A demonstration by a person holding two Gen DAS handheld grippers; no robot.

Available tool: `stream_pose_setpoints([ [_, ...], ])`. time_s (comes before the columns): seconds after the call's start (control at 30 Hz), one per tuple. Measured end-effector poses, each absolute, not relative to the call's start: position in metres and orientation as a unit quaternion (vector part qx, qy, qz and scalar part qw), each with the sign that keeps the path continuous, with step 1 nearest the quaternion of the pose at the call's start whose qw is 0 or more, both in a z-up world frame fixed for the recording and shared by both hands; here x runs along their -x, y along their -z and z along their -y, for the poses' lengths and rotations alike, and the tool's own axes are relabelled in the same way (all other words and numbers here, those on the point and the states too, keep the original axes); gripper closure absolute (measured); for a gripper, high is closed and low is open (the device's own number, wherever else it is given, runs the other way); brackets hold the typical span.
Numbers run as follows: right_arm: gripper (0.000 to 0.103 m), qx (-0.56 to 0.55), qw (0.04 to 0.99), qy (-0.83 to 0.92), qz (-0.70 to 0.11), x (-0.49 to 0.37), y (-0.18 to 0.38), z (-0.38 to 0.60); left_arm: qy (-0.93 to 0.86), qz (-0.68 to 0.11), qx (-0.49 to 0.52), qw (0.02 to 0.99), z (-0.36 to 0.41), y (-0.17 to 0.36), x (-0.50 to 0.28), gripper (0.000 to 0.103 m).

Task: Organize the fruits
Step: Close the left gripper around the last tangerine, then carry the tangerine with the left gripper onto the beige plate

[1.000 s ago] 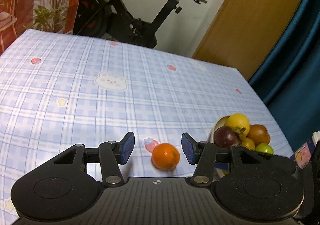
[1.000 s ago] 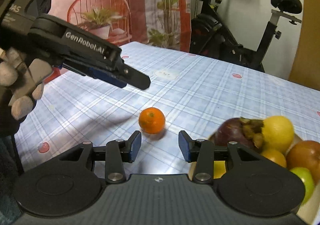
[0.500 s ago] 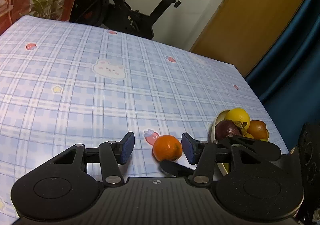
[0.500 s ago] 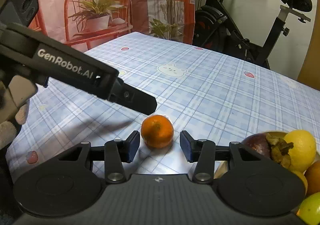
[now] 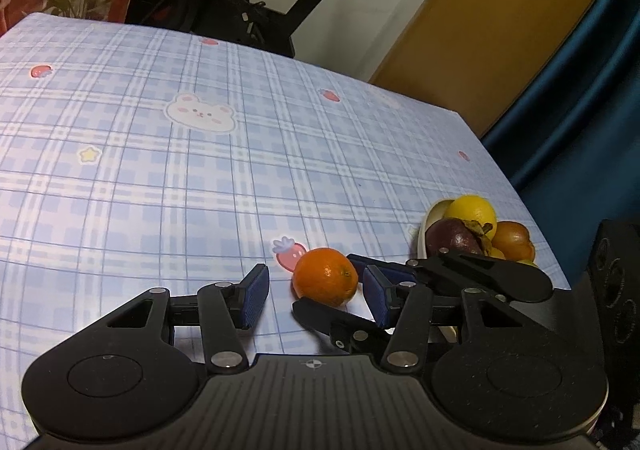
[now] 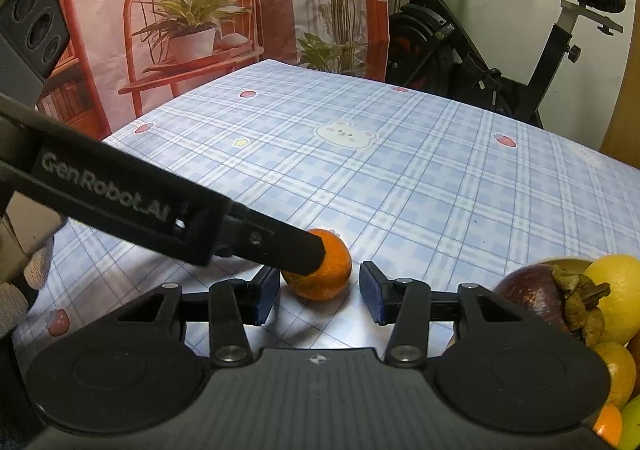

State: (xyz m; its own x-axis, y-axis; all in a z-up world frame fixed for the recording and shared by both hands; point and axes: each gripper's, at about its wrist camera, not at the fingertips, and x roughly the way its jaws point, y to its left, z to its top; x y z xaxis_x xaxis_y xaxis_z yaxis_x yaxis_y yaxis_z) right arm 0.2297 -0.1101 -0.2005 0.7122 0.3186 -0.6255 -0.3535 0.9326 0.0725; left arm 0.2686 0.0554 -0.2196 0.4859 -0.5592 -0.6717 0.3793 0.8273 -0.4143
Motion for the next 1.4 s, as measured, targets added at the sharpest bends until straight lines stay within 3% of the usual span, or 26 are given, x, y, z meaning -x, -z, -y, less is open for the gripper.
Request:
stream_pose_setpoints([
  [0.1,0.056,0.026,0.925,-0.181,-0.332,-0.231,0.2,0.111,0.276,-0.431,0.103,0.853,-0.052,0.223,-0.271,0.058],
  [0.17,0.061,0.026,0.926,-0.184,-0.328,-0.229,0.2,0.111,0.284,-0.431,0.106,0.85,-0.05,0.223,-0.27,0.067],
  [0.57,0.062,0.005,0.935,-0.175,-0.308,-0.205,0.184,0.122,0.3,-0.411,0.099,0.855,-0.038,0.201,-0.251,0.067],
  [0.93,0.062,-0.046,0.955,-0.129,-0.262,-0.159,0.153,0.183,0.356,-0.38,0.054,0.852,0.032,0.164,-0.234,0.067],
  [1.4,0.062,-0.064,0.967,-0.065,-0.238,-0.137,0.161,0.231,0.37,-0.396,0.032,0.84,0.09,0.174,-0.236,0.067],
])
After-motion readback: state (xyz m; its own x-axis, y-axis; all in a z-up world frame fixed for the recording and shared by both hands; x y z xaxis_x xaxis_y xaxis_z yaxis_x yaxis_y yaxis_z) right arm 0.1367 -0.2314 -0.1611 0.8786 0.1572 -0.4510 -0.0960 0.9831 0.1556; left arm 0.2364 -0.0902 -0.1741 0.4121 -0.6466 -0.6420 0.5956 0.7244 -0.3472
